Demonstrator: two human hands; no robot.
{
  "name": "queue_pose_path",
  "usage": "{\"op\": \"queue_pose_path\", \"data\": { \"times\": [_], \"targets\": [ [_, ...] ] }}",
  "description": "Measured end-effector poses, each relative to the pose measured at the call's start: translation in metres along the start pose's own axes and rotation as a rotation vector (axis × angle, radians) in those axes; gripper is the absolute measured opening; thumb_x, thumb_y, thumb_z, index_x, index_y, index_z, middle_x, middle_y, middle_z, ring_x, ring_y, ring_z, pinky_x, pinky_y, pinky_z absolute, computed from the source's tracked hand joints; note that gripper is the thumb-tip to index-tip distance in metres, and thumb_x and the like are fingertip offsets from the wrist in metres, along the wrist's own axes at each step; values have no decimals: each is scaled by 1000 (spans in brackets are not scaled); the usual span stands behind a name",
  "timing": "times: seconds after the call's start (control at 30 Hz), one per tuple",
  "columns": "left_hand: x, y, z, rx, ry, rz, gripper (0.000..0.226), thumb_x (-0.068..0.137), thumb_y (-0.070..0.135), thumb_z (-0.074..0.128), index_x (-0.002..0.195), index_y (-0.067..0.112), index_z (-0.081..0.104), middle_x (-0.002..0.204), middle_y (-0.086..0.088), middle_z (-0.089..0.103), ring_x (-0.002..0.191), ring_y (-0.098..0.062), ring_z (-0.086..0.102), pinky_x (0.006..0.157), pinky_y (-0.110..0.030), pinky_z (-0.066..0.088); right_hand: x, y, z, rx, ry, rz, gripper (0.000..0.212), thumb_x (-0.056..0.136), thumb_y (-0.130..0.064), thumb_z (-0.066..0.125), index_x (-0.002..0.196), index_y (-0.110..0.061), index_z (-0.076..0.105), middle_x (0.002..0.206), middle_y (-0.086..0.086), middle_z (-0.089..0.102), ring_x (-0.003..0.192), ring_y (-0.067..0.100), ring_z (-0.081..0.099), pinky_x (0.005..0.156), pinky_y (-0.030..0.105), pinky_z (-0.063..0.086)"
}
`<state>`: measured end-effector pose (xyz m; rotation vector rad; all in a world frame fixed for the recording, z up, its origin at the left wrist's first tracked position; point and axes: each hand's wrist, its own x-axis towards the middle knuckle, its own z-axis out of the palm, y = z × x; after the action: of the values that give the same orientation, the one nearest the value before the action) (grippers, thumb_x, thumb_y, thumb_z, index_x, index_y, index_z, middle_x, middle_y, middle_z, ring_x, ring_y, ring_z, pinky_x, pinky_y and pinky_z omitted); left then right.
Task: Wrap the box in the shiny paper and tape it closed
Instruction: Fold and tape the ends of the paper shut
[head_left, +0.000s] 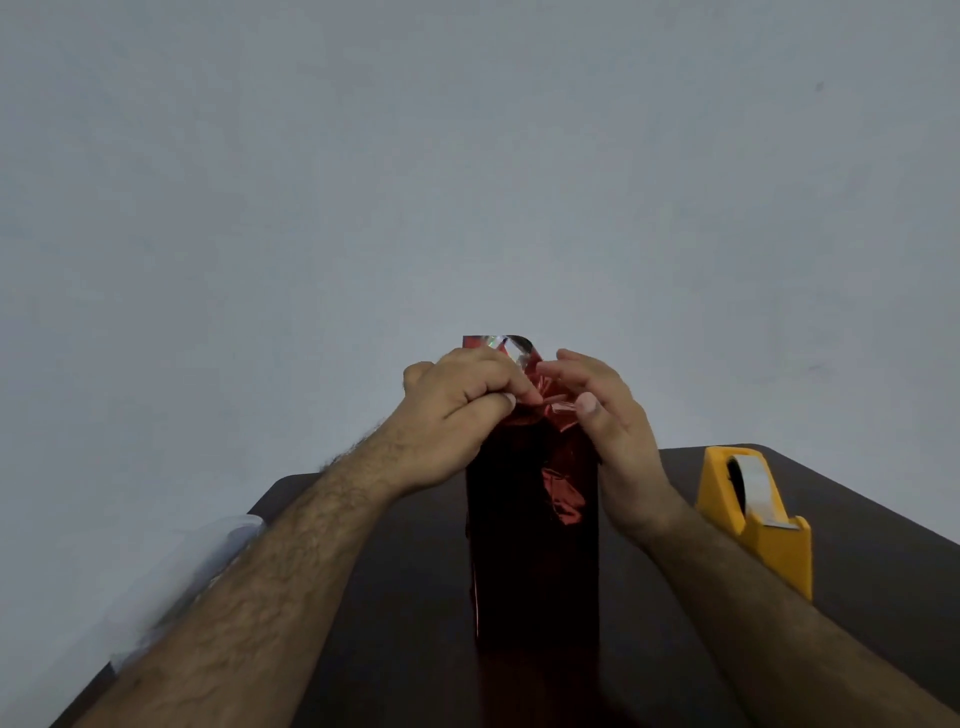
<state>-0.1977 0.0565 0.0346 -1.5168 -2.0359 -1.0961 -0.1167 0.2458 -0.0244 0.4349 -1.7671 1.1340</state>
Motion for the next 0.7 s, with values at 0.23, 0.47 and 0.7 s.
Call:
{"op": "queue_pose_path", "data": {
  "times": [0.23,0.47,0.7],
  "targets": [
    [1,-7,0,-274,353,-277,45,96,15,76,131,41,64,143,21,55,135,8,46,115,-32,46,-9,-2,4,-181,28,-208,61,70,-41,90,122,-12,74,143,10,55,140,25,52,109,32,50],
    [28,-15,-11,-625,121,-591,115,65,6,100,158,28,36,117,-6,79,113,-23,75,113,-48,50,-13,2,5,-180,80,-226,61,73,-41,86,125,-12,72,147,12,51,143,29,48,106,44,54],
    [42,-10,9,-502,238,-552,87,73,0,92,145,28,52,105,-7,72,88,-17,76,64,-25,58,-14,1,7,-151,49,-223,59,74,-40,85,127,-18,70,148,10,52,143,30,48,104,48,56]
  ]
}}
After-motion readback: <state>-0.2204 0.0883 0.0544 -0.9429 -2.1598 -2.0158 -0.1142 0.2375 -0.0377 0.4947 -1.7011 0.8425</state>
